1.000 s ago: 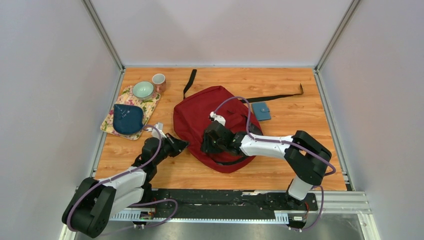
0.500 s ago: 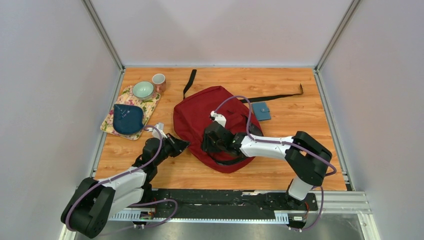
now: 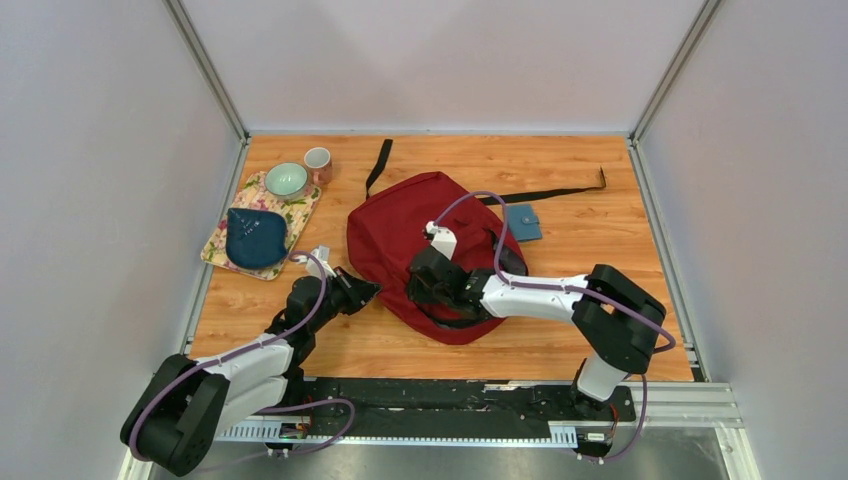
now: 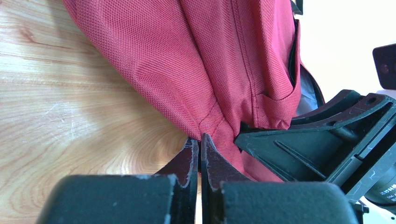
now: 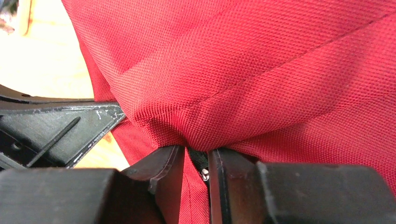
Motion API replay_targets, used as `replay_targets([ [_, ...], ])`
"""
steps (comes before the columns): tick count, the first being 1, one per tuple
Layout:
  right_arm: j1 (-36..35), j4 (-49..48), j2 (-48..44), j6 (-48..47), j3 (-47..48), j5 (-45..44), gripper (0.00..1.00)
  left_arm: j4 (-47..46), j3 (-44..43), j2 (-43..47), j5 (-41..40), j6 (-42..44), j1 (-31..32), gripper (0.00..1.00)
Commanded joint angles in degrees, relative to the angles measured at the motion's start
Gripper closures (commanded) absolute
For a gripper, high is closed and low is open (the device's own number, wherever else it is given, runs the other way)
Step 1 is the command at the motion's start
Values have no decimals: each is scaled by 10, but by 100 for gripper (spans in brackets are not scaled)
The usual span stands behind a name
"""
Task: Pack the student bag
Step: Zip the student bag at the center of the board.
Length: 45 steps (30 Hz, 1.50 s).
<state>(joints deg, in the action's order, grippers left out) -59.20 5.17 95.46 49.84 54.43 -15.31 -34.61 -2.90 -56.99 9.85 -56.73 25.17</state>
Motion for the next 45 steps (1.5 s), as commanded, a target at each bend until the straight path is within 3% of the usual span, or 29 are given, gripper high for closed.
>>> replay_targets([
  [1,7,-80,2,30,0,-96,74,-38,125,7,37,-3,14,100],
  [6,6,-39,31,25,34,-109,77,-38,126,7,39,-2,17,100],
  [10,6,-39,46,20,33,-113,89,-37,129,8,40,-3,19,100],
  [11,6,-39,46,17,32,-115,99,-36,129,8,40,-3,18,100],
  [12,6,-41,44,17,26,-116,100,-36,132,10,39,-4,19,100],
  [22,-7,-54,-93,-38,-43,-107,100,-28,127,-7,32,-5,18,100],
  [36,-21,12,-236,-21,-164,-54,100,-63,114,-66,21,-15,18,100],
  [45,-21,14,-214,-84,-131,130,100,-88,117,-79,25,-31,18,100],
])
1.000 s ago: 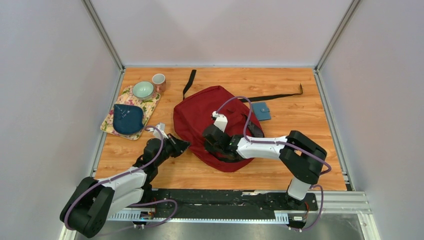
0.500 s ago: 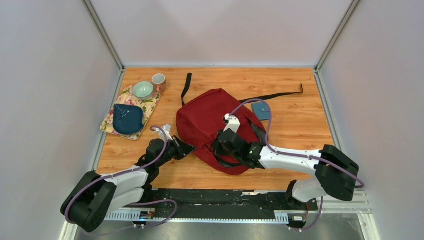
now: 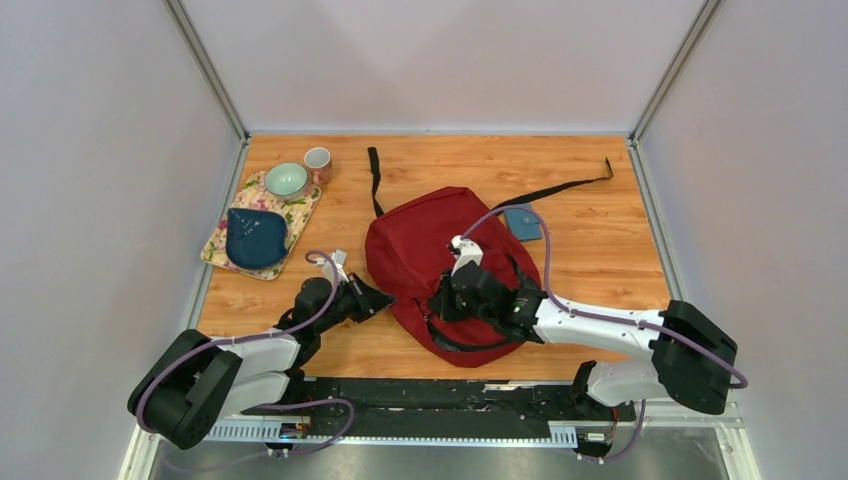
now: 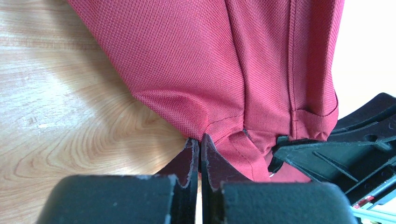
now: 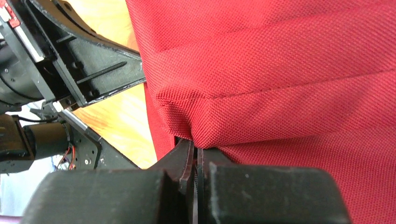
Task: Pack the student bag
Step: Zip the student bag at the center of the board.
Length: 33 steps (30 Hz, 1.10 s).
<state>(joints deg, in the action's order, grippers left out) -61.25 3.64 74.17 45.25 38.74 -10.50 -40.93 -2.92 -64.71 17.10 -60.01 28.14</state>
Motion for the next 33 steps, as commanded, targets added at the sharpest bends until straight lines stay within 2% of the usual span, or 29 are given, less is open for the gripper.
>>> replay_targets([
  [1,0,40,4,-53,44,126,100,-26,117,-2,-47,2,-12,100],
  [4,0,63,14,-69,63,179,100,-24,116,1,-50,0,-12,100],
  [7,-1,64,-10,-74,55,174,100,-21,120,6,-56,-3,-12,100],
  [10,-1,48,-47,-118,35,187,100,-16,124,15,-68,-9,-12,100],
  [14,-1,88,-68,-178,41,208,100,-14,126,27,-71,-10,-12,100],
  [18,0,105,-61,-170,40,171,100,-17,116,38,-45,-9,-11,74],
  [20,-1,95,-62,-151,32,151,100,-16,114,53,-37,-13,-12,66],
  [21,-1,96,-63,-133,30,141,100,-5,113,57,-37,-13,-12,55],
  [24,0,90,-75,-109,17,107,100,28,110,93,-23,-17,-11,36],
  [29,0,59,-94,-97,-3,112,100,71,120,194,-15,-63,-11,26],
  [32,-1,49,-90,-95,-3,116,100,158,85,238,-28,-72,0,23],
  [33,0,45,-90,-95,-4,118,100,227,71,244,-35,-68,2,23],
])
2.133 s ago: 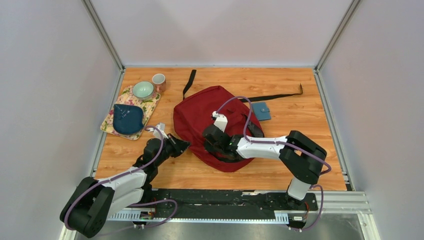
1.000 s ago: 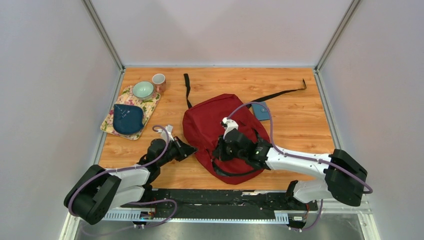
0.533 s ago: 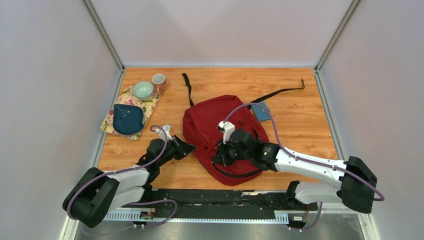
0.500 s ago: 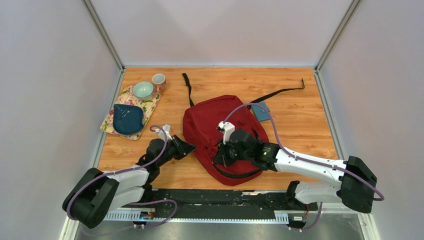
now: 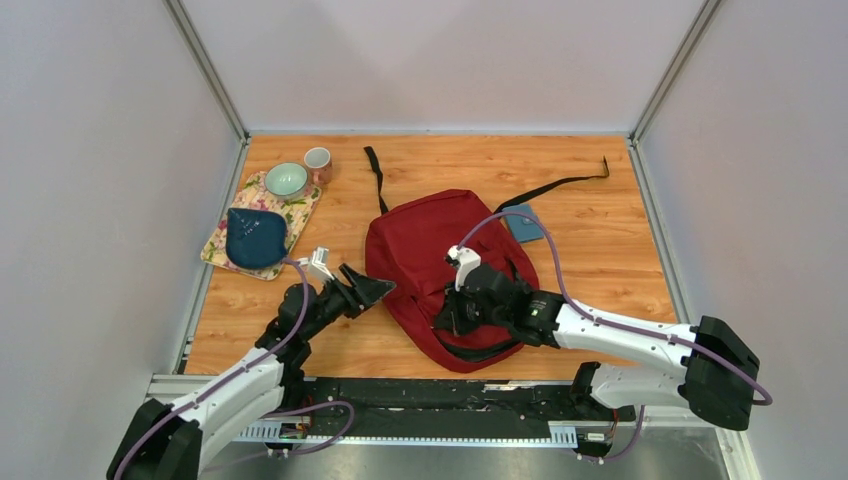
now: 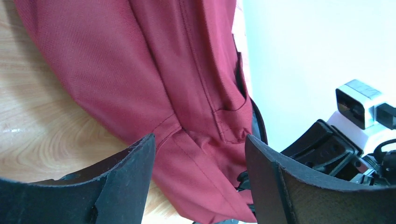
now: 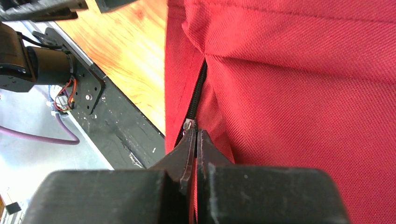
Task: Pack the student bag
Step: Zip the student bag at the center of the board.
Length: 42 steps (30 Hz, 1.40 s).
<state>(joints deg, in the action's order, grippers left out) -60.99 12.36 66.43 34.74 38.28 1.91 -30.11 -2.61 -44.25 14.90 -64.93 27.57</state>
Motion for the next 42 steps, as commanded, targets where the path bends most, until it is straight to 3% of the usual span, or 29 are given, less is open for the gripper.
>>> replay_targets([
  [1,-3,-44,-12,10,1,-2,100,151,41,42,-14,-7,9,23],
  [3,-3,-48,-7,11,5,1,100,210,29,43,-17,4,9,22],
  [5,-3,-54,-7,13,7,5,100,208,38,37,-14,2,9,22],
  [9,-4,-59,-9,19,12,12,100,134,60,1,12,-27,23,22],
  [19,-4,-64,-19,31,-7,27,100,46,-7,-97,-37,-60,113,20],
  [26,-4,-60,-17,36,-8,35,100,-86,1,-164,-65,-105,125,20],
  [28,-4,-50,-20,37,-10,23,100,-108,-10,-191,-70,-107,124,26],
  [31,-4,-23,-39,33,-19,11,100,-125,-27,-230,-61,-106,123,51],
  [32,-3,-11,-49,29,-22,13,100,-147,-27,-238,-59,-108,122,68],
  [35,-4,0,-74,22,-41,50,100,-179,-21,-266,-54,-117,115,93],
  [37,-4,14,-94,27,-55,42,100,-188,-17,-280,-44,-118,103,100],
  [42,-3,52,-178,21,-70,50,100,-257,3,-307,-22,-122,78,100],
])
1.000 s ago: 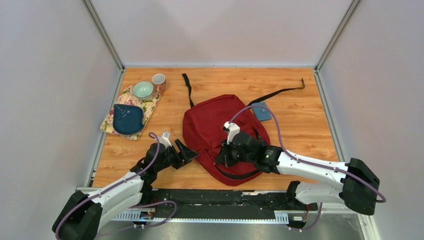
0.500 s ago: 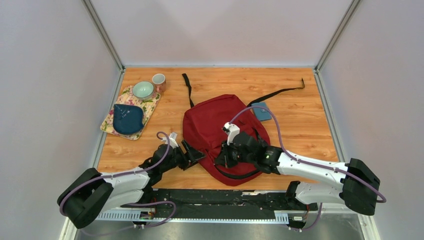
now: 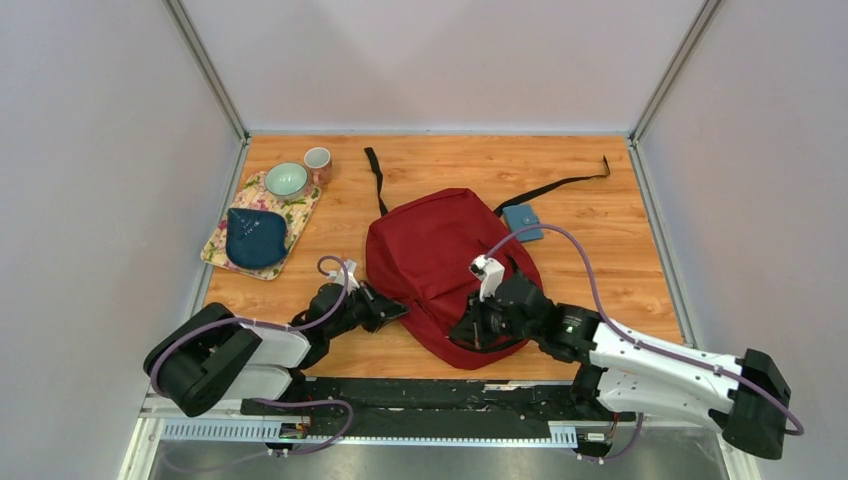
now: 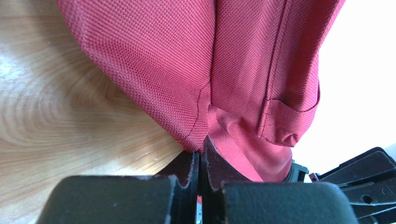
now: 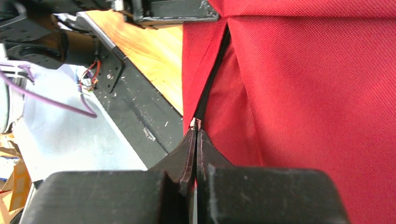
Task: Pack the student bag
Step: Zip the student bag at the center of the board.
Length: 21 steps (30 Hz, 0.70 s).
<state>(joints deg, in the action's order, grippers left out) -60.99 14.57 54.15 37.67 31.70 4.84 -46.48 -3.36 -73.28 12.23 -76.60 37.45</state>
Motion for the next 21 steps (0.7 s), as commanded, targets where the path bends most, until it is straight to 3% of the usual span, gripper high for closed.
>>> replay_targets([
  [1,-4,34,-69,-13,-5,27,100,-104,17,-27,8,-7,-30,100],
  [8,-3,97,-88,-29,1,24,100,-230,29,-69,57,-27,-74,100],
  [15,-2,108,-115,-16,-7,-28,100,-214,47,-32,104,-2,-120,100],
  [16,-3,106,-115,-15,-4,-33,100,-196,42,-21,109,9,-123,96],
  [17,-3,103,-113,-14,-2,-40,100,-149,39,-11,113,21,-124,77],
  [18,-3,99,-112,-13,-1,-47,100,-120,36,13,125,54,-123,67],
  [21,-3,80,-97,-8,10,-90,100,-9,17,72,133,114,-123,48],
])
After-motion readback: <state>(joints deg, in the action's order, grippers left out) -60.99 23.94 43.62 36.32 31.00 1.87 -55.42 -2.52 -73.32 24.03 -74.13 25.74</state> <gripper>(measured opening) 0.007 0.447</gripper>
